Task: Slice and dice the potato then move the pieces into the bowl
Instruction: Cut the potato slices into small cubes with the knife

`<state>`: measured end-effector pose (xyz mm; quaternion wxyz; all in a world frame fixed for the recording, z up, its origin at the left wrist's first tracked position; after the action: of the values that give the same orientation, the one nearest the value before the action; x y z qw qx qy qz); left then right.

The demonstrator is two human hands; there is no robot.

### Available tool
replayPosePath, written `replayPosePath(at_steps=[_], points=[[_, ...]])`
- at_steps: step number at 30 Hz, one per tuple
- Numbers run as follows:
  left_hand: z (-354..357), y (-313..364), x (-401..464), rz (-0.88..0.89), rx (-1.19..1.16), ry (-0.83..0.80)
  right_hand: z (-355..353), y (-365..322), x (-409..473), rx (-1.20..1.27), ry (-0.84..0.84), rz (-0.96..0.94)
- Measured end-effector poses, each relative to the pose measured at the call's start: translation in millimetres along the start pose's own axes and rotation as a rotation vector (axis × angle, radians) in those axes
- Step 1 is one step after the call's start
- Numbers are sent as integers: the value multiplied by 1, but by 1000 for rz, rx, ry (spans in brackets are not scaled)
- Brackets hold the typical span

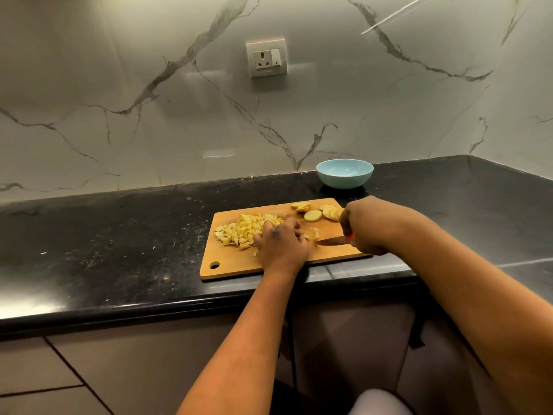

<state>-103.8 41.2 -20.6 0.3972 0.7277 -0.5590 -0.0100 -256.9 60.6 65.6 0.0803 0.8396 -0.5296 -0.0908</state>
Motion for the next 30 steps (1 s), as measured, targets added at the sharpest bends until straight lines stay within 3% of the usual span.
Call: replayPosePath(at_steps=[4,10,22,30], points=[[0,1,0,32,-38,-8,-3,16,-4,85,-27,-24],[-6,6,-5,121,-103,54,-5,30,6,136,68,64],[0,10,23,-124,5,-220,9,11,15,159,67,37],[-5,-1,19,-63,-6,-134,13,-5,17,238,73,22]])
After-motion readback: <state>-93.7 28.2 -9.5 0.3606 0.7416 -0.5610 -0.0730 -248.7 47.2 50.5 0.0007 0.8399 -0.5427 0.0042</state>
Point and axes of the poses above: each hand's wrist, its own x-axis towards the middle knuckle, its own z-axis out of the palm, y = z × x, the point moved 6 cm from there along x, towards the middle knuckle, and after that the axes turned 12 degrees about -x, right-handed, at the moved point
